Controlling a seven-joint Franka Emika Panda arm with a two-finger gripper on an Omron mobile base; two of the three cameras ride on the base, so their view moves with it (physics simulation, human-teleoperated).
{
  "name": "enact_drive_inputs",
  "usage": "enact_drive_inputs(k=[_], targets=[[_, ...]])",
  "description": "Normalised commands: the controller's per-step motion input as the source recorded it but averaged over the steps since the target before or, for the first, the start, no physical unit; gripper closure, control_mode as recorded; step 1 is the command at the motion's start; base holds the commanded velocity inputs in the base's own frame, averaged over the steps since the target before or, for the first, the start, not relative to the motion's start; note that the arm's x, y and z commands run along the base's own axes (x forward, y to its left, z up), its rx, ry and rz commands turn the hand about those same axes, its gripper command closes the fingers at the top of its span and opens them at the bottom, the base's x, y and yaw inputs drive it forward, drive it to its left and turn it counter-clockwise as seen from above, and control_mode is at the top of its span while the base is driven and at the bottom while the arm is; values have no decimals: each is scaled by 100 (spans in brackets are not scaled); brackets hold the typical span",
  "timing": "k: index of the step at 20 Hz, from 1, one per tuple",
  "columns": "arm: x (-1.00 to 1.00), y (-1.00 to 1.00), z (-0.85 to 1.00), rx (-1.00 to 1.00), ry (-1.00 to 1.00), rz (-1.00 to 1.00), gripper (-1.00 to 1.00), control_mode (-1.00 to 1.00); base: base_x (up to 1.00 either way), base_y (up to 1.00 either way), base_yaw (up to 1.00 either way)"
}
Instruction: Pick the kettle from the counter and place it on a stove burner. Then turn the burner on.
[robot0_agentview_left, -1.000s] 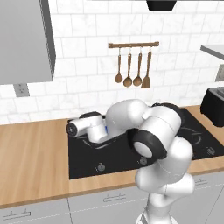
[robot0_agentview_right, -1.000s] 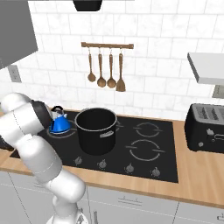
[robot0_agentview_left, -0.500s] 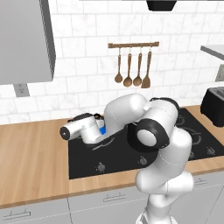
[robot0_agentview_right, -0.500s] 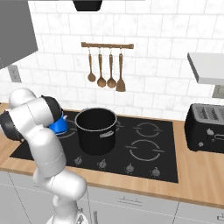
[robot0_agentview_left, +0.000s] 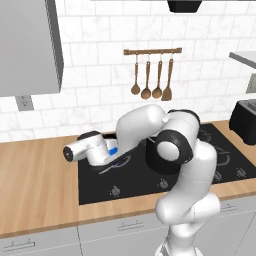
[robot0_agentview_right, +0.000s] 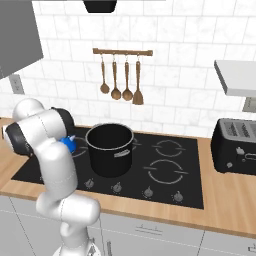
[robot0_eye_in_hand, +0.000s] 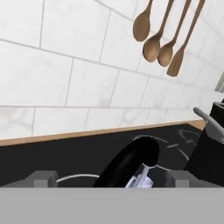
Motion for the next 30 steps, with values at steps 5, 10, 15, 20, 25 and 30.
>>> enact_drive_inputs(k=[5, 10, 15, 20, 25, 30], targets=[[6, -26, -2, -4, -4, -3, -100, -100, 0, 0, 0], [4, -35, 0, -2, -4, -1, -100, -100, 0, 0, 0], [-10, 0, 0, 0, -5, -1, -100, -100, 0, 0, 0], [-8, 1, 0, 0, -1, -2, -100, -100, 0, 0, 0], [-3, 26, 0, 0, 0, -4, -100, -100, 0, 0, 0], [0, 50, -1, 0, 0, -1, -100, -100, 0, 0, 0]])
